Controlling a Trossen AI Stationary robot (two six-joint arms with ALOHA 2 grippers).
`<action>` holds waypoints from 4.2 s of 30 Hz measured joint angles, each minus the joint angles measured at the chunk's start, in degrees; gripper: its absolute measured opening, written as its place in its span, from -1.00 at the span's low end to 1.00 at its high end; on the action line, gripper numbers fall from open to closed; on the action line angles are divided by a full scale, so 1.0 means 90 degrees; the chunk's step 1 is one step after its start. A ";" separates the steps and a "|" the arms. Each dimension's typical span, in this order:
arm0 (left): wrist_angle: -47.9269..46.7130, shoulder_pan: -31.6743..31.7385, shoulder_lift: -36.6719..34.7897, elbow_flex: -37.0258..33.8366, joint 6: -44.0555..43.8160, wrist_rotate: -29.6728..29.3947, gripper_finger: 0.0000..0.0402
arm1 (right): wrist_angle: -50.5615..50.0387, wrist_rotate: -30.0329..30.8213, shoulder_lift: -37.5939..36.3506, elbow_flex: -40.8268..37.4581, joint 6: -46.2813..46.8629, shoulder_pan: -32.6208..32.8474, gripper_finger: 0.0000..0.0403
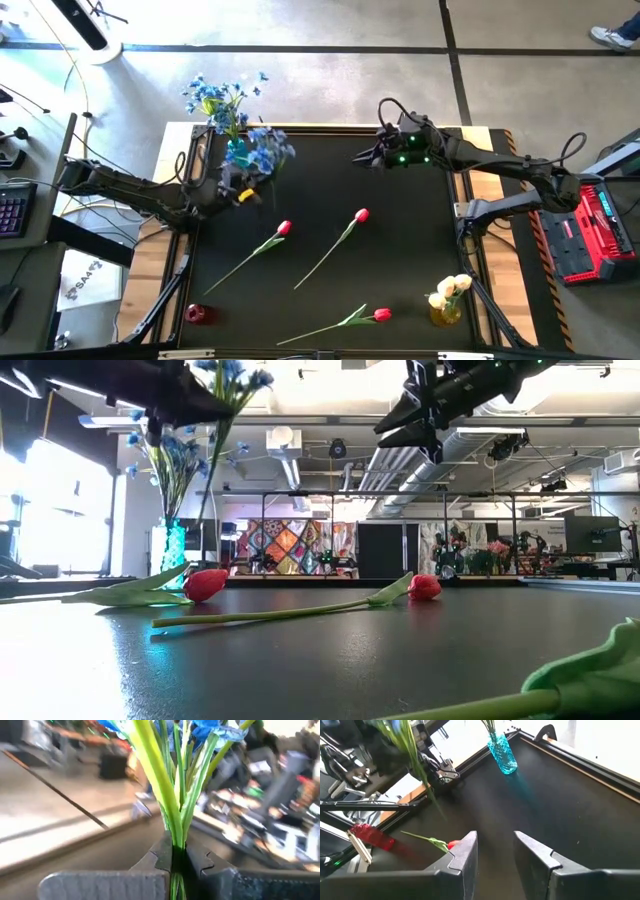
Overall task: Sort flowers into vase by color
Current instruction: Put the blue flowers into the blue vase
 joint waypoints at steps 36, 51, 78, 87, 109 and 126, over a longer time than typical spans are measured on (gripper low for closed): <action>0.2877 0.0320 -0.0715 -0.0491 0.3770 -0.1522 -1.00 | -0.0396 0.0002 0.0000 0.0000 -0.0046 0.0000 -0.43; 0.5214 0.0860 -0.1690 -0.1753 0.6395 -0.1330 -1.00 | -0.0478 0.0002 0.0000 0.0000 -0.0093 0.0001 -0.43; 0.4359 0.3265 -0.0951 -0.1812 0.4758 0.0181 -1.00 | -0.0608 -0.0382 0.0000 0.0000 -0.0431 0.0002 -0.43; 0.3907 0.3375 -0.0580 -0.1809 0.3893 -0.0521 -1.00 | -0.0896 -0.0383 0.0000 0.0000 -0.0554 0.0002 -0.43; 0.1683 0.3364 -0.0578 -0.1815 0.2047 -0.0972 -1.00 | -0.0704 -0.0363 0.0000 0.0000 -0.0711 0.0002 -0.43; 0.1903 0.3317 -0.0580 -0.1744 0.2387 -0.1464 -1.00 | -0.0278 -0.0378 0.0000 0.0000 -0.0476 0.0002 -0.43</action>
